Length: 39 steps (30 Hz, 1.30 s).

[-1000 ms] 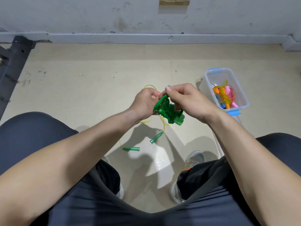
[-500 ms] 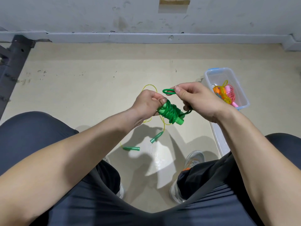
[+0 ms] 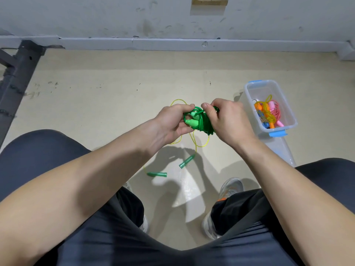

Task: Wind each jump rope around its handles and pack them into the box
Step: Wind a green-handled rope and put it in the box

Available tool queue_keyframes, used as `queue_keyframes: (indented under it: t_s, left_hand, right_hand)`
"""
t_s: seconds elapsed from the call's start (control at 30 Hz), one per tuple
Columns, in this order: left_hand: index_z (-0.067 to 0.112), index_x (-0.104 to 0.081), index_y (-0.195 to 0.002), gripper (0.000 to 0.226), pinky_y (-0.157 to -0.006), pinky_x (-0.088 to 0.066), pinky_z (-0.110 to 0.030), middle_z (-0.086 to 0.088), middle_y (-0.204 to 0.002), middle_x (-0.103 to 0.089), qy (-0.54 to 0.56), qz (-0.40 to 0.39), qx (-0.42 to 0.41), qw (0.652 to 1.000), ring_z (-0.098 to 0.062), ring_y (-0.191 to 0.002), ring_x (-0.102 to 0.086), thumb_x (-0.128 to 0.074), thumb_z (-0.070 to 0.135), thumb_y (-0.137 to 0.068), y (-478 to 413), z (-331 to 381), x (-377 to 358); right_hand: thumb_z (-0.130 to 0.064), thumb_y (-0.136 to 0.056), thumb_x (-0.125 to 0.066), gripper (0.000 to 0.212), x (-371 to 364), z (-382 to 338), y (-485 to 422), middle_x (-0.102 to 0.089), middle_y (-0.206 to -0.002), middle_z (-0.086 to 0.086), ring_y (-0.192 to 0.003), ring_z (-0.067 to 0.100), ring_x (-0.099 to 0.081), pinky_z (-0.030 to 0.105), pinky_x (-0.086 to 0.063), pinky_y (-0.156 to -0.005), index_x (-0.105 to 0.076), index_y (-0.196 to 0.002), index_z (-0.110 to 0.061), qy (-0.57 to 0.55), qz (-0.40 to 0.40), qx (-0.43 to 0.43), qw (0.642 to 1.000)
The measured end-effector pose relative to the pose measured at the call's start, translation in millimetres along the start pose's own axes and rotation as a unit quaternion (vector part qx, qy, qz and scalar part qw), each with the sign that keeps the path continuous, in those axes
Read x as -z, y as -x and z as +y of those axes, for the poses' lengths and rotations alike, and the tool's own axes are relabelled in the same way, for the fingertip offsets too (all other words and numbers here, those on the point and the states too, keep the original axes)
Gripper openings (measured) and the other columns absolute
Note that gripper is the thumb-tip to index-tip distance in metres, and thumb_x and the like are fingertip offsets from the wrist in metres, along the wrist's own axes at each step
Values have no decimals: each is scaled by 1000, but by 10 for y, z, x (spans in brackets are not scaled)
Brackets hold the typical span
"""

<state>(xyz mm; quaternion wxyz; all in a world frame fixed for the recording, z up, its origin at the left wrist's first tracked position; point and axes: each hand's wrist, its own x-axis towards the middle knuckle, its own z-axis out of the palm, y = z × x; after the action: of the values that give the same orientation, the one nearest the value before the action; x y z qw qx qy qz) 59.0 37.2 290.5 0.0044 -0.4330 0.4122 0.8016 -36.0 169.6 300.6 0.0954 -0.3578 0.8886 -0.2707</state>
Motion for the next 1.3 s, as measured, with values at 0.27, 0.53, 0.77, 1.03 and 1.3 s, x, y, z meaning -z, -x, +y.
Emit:
queue_keyframes:
  t_s: [0.27, 0.53, 0.77, 1.03, 1.3]
  left_hand:
    - [-1, -68, -114, 25, -95, -57, -50, -16, -103, -64, 0, 11, -7, 1000, -31, -90, -70, -68, 16, -95, 15, -37, -47]
    - [1, -71, -104, 17, -92, -59, -47, -15, -105, -68, 25, 19, -23, 999, -33, -93, -75, -70, 14, -94, 34, -65, -69]
    - [3, -67, -122, 26, -97, -56, -40, -13, -110, -74, -14, -13, -52, 998, -26, -94, -73, -63, 5, -97, 69, -105, -71]
    - [18, -65, -108, 21, -93, -59, -41, -12, -110, -73, -49, 25, -101, 993, -21, -86, -72, -66, 2, -94, 42, -179, -127]
    - [20, -63, -99, 16, -83, -62, -38, -10, -96, -72, -75, 63, -143, 985, -21, -77, -69, -66, 5, -93, 36, -260, -130]
  right_hand:
    - [-40, -104, -48, 40, -143, -22, 48, -51, -67, 3, -67, 31, -49, 33, -30, -61, -64, -86, -8, 27, 80, -1, 996]
    - [-31, -102, -53, 37, -294, -9, 108, -61, -66, 15, -58, 36, -52, 32, -27, -56, -59, -77, -4, 54, 177, 50, 982]
    - [-33, -101, -53, 36, -324, 28, 117, -57, -64, 11, -58, 37, -51, 33, -30, -53, -56, -77, -6, 56, 144, 47, 987]
    - [-32, -101, -53, 34, -332, 30, 118, -57, -66, 11, -56, 30, -40, 32, -25, -53, -55, -78, -7, 92, 147, 34, 984]
    - [-30, -103, -51, 32, -338, 43, 102, -48, -61, 10, -49, 29, -33, 30, -19, -49, -36, -77, -17, 165, 117, 69, 977]
